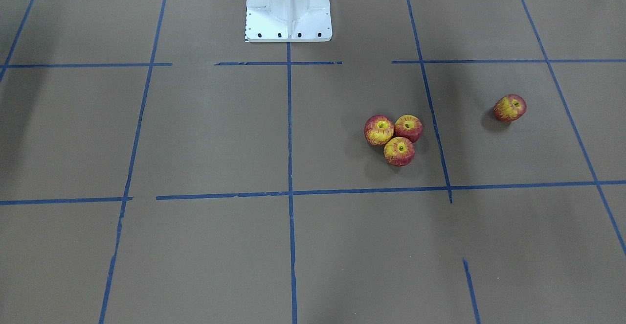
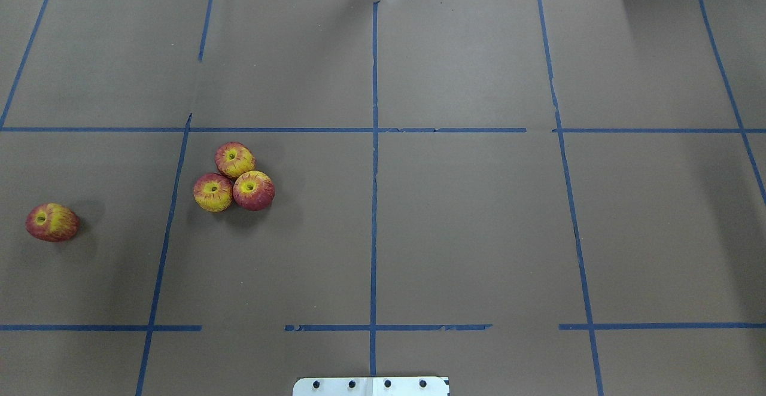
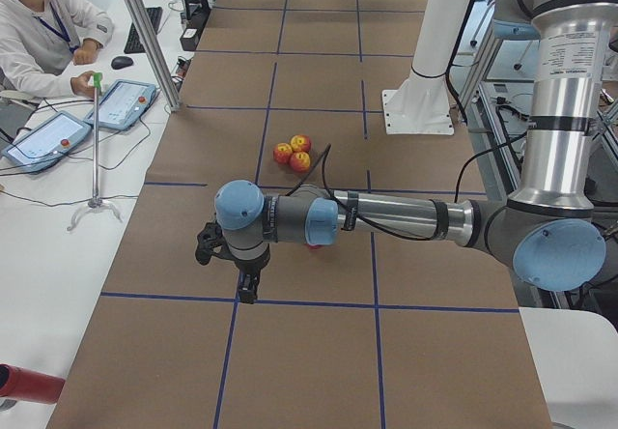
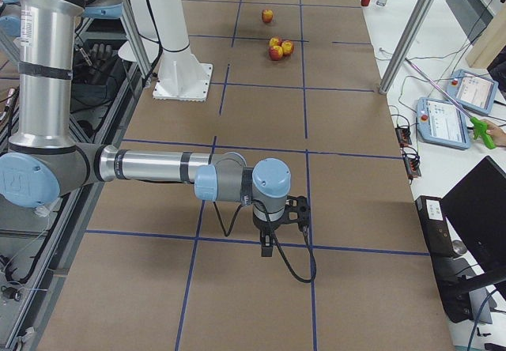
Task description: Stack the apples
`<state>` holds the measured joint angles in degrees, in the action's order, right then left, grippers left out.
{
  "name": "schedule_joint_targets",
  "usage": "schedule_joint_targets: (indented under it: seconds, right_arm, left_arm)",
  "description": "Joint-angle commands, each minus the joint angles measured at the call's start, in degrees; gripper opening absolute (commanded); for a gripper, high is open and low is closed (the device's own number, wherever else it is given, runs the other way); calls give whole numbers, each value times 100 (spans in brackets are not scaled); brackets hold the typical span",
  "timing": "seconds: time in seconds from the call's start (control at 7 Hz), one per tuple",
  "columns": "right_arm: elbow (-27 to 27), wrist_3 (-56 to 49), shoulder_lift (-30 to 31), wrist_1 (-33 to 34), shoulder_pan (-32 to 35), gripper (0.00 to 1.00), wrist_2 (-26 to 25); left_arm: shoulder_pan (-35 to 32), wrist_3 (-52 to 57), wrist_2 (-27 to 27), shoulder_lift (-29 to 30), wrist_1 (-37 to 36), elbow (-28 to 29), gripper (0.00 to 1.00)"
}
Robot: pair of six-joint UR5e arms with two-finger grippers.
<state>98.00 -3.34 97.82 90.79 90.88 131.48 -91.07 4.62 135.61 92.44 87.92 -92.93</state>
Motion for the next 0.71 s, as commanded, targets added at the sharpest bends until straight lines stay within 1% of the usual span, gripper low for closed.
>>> schedule_joint_targets:
  seconds: [0.0, 0.14, 0.43, 0.57]
  right_arm:
    - [0, 0, 0, 0, 0, 100, 0]
    - [0, 0, 0, 0, 0, 100, 0]
    - [0, 0, 0, 0, 0, 100, 0]
    - [0, 0, 0, 0, 0, 100, 0]
  left_arm:
    - [63, 56, -8, 98, 31, -75, 100]
    - [124, 65, -35, 125, -99, -145, 100]
    - [142, 57, -44, 20, -48, -190, 100]
    - [247, 91, -18, 28, 92, -138, 100]
